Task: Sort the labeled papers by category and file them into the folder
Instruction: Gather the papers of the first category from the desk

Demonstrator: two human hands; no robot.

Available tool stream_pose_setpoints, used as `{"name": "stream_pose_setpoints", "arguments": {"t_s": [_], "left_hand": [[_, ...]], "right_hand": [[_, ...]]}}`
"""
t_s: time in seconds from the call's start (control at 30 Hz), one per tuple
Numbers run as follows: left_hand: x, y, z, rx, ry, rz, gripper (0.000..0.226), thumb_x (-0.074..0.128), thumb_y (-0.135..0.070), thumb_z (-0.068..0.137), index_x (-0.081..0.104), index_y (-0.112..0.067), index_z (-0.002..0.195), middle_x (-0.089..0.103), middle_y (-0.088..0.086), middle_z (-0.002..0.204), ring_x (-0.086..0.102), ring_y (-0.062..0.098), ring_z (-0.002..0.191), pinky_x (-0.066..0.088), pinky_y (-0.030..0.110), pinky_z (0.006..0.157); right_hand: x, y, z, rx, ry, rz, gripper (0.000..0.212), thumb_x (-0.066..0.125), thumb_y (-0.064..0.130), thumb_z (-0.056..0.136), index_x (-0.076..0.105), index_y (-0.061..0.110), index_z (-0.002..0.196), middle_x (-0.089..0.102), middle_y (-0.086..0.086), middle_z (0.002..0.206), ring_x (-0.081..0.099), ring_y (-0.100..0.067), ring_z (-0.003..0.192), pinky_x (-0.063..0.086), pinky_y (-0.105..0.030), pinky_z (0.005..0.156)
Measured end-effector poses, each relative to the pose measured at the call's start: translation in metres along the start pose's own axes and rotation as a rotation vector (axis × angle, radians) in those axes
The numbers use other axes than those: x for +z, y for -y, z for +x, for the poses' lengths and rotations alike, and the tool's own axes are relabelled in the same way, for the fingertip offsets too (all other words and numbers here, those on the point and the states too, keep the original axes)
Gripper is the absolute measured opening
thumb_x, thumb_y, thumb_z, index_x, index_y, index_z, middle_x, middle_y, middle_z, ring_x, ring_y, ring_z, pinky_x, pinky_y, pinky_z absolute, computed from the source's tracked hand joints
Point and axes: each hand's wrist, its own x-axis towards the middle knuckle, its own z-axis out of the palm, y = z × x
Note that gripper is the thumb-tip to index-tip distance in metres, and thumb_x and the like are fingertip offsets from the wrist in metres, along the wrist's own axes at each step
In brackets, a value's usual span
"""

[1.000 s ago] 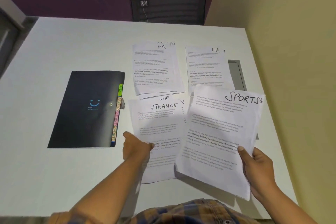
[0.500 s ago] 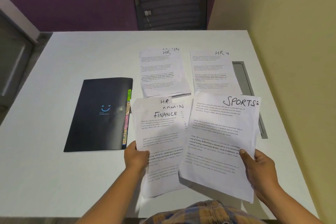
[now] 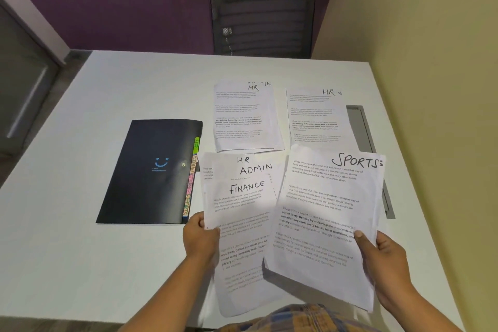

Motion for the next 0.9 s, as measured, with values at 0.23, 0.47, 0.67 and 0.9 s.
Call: {"name": "stream_pose_setpoints", "arguments": {"t_s": [0.23,0.47,0.67,0.9], "left_hand": [[0.005,0.004,-0.006,0.205,-0.215,0.301,0.048,0.080,-0.031,0.075,0.051,-0.032,0.113,0.053,-0.006,0.115,0.061,0.023,0.100,0.057,0.044,0.085],[0.024,0.005,-0.008,0.148,-0.075,0.638,0.073,0.089,-0.043,0.063,0.047,-0.011,0.113,0.048,0.009,0.115,0.058,0.030,0.104,0.057,0.044,0.083],[0.035,0.013,-0.007,0.169,-0.099,0.753,0.082,0.095,-0.038,0.055,0.041,-0.011,0.110,0.043,0.012,0.114,0.053,0.032,0.105,0.054,0.041,0.090],[0.032,0.011,-0.003,0.029,-0.004,0.536,0.061,0.089,-0.024,0.066,0.043,-0.014,0.104,0.060,0.008,0.107,0.063,0.029,0.092,0.058,0.038,0.071]], "right_hand": [[0.005,0.008,-0.001,-0.017,-0.008,0.011,0.016,0.065,0.016,0.095,0.073,0.010,0.106,0.076,-0.004,0.095,0.072,-0.027,0.084,0.052,-0.033,0.076],[0.010,0.012,-0.005,-0.032,-0.020,0.039,0.013,0.065,0.013,0.094,0.073,0.014,0.105,0.076,0.008,0.086,0.071,-0.024,0.085,0.053,-0.036,0.085],[0.015,0.009,-0.009,-0.027,-0.013,0.018,0.009,0.066,0.012,0.094,0.073,0.018,0.095,0.077,0.012,0.078,0.073,-0.025,0.083,0.055,-0.040,0.087],[0.017,0.011,-0.015,-0.040,0.016,0.032,0.010,0.065,0.011,0.094,0.074,0.011,0.100,0.077,0.005,0.084,0.072,-0.023,0.081,0.055,-0.034,0.079]]}}
